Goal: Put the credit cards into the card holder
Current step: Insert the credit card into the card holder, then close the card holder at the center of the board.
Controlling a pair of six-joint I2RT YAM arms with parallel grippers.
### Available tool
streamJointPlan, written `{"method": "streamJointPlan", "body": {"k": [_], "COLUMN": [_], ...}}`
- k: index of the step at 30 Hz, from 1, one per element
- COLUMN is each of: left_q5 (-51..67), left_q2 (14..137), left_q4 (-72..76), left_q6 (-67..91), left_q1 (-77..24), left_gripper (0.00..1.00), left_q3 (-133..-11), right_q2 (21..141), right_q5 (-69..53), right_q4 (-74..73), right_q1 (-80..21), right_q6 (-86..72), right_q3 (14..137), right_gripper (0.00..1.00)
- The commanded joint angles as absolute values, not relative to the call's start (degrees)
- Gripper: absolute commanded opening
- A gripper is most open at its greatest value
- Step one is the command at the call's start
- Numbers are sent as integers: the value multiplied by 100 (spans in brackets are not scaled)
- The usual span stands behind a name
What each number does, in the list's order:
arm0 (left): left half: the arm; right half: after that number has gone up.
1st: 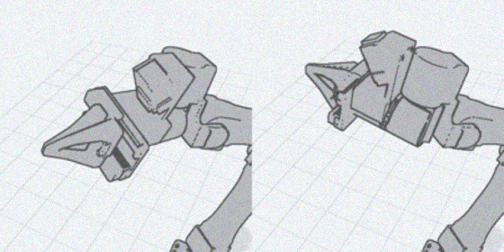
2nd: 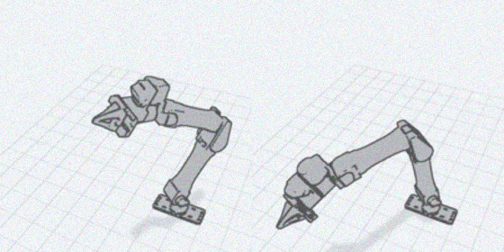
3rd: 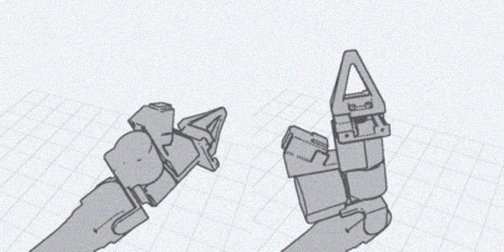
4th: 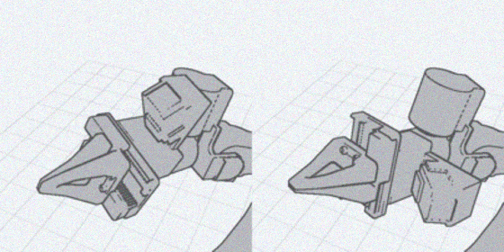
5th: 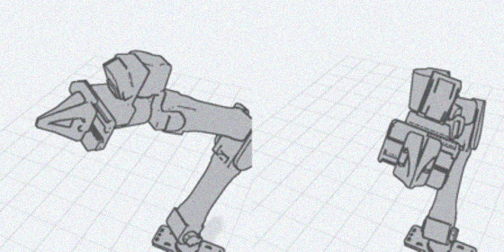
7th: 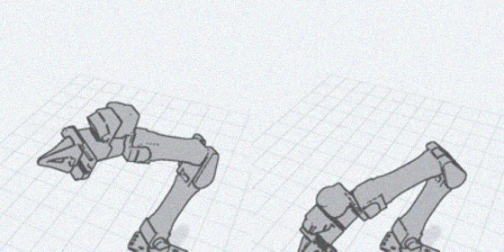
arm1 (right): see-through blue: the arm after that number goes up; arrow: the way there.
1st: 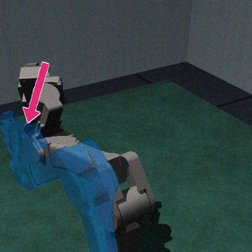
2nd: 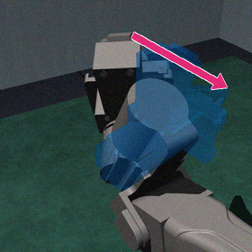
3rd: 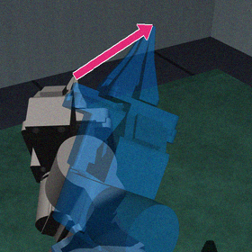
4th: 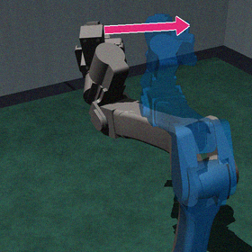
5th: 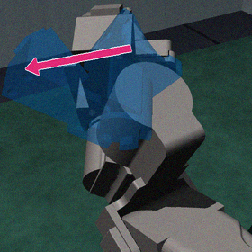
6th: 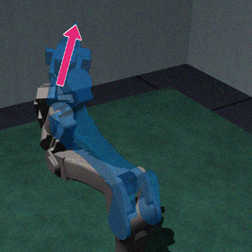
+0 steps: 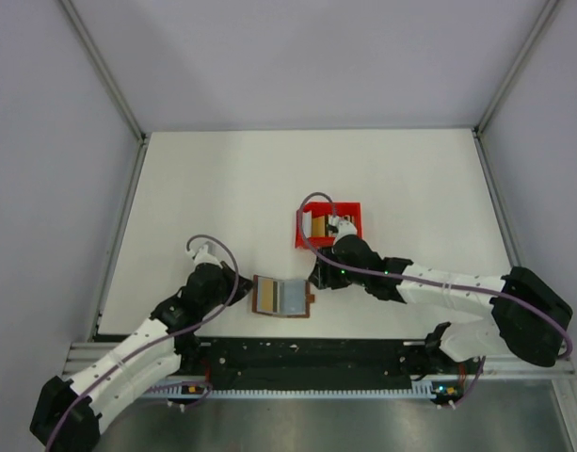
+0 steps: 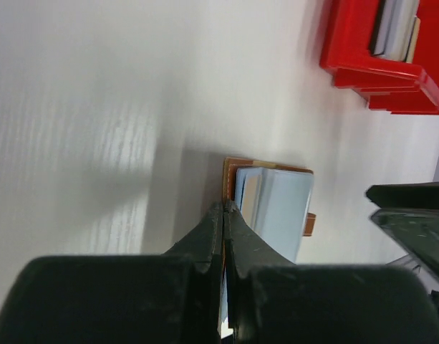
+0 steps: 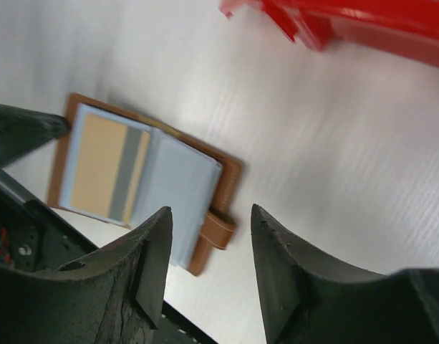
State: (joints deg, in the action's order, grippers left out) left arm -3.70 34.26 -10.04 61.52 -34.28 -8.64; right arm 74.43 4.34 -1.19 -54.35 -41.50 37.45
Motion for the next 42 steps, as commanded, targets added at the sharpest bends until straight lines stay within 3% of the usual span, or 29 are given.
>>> {"method": "streamJointPlan", "body": {"k": [1,9,19,24,30,32,34,38,40,41,42], "left_q5": [-220,-184,-150,350,949,1072,1134,1222,1213,1143,1064], "left_q2": [3542,4060,4930,5500,6195,6328,6372,6302,6276,6267,6240], "left_q4": [-1064,-1212,-1924,-1978,-1793,-1758,-1732,-1600,-1591,-1591,-1591], "left_q6": [5424,4440,3323,3173,3348,3349,3419,3533,3559,3577,3595], "left_q1": [-3445,-3428,-3419,-3428,-3550,-3647,-3735,-3823,-3814,-3823,-3815], "left_gripper": [0,0,0,0,0,9,8,17,14,4,0], "left_q3": [-1441,-1994,-3110,-3515,-3665,-3735,-3797,-3788,-3788,-3779,-3753], "right_q2": [7277,7111,6056,6266,6697,6925,7092,7365,7435,7409,7340], "right_q5": [413,176,-26,-412,-1168,-1265,-1309,-1538,-1634,-1774,-1915], "right_q4": [-281,140,1177,1449,2776,2935,2796,2525,2129,2092,2179], "right_q1": [-5388,-5309,-4913,-4878,-4878,-4878,-4878,-4878,-4887,-4887,-4878], "right_q6": [-3788,-3569,-2699,-2540,-2365,-2242,-2145,-2179,-2328,-2407,-2495], "right_q3": [3455,3068,2119,1987,1626,1643,1766,2003,2179,2180,2136], "right_gripper": [48,50,49,49,51,51,51,50,50,50,50]}}
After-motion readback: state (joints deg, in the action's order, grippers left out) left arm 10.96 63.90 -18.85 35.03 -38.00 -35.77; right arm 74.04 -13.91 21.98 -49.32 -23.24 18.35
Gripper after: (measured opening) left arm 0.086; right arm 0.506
